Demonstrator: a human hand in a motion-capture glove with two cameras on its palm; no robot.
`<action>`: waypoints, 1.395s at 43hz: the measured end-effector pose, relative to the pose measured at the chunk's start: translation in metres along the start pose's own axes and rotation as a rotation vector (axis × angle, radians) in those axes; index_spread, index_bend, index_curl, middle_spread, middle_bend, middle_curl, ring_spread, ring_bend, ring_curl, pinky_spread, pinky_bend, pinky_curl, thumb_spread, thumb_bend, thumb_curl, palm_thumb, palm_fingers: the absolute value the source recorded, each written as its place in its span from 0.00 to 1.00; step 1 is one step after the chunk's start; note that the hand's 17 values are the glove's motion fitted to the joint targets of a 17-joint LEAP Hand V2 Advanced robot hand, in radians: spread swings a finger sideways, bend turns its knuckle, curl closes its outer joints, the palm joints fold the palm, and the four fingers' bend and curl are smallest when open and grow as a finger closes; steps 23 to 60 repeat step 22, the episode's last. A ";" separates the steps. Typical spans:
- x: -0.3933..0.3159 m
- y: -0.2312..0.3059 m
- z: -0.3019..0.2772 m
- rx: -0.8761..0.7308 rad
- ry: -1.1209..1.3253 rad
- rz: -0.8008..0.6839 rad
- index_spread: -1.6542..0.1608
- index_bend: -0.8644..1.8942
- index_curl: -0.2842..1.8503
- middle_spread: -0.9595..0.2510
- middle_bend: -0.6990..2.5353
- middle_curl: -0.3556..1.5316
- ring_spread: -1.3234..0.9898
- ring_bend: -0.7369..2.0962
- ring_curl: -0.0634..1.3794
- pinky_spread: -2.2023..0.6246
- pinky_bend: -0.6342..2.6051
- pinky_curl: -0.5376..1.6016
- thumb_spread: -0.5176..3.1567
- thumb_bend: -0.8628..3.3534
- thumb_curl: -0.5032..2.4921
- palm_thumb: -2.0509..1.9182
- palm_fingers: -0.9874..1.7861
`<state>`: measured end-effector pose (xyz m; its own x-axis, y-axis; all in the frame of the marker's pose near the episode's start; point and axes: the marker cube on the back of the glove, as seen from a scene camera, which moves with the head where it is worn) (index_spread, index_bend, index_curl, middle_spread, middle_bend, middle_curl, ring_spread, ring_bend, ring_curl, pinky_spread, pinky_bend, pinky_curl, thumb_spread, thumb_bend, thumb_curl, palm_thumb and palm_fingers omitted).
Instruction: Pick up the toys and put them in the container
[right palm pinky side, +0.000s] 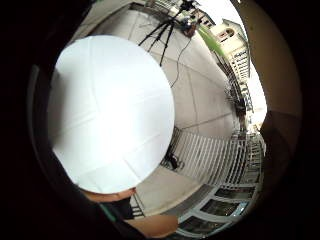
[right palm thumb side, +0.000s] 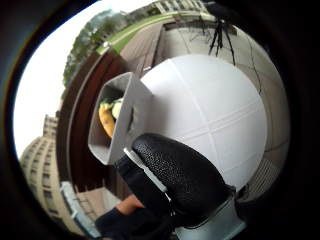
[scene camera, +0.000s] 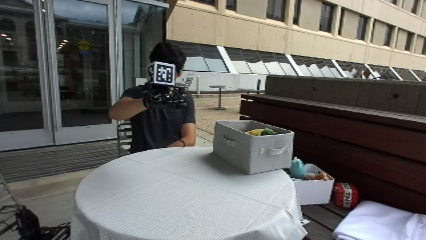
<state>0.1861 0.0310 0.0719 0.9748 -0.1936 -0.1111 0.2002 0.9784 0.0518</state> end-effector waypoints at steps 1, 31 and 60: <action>0.004 0.003 0.002 -0.007 0.006 0.003 0.75 0.37 0.27 0.73 0.30 0.46 0.46 0.42 0.22 0.74 0.42 0.39 0.44 0.18 0.24 0.48 0.32; 0.004 0.047 0.006 -0.208 0.020 0.457 0.79 0.37 0.28 0.73 0.27 0.43 0.44 0.36 0.21 0.73 0.37 0.38 0.44 0.18 0.20 0.47 0.32; 0.004 0.047 0.006 -0.208 0.020 0.457 0.79 0.37 0.28 0.73 0.27 0.43 0.44 0.36 0.21 0.73 0.37 0.38 0.44 0.18 0.20 0.47 0.32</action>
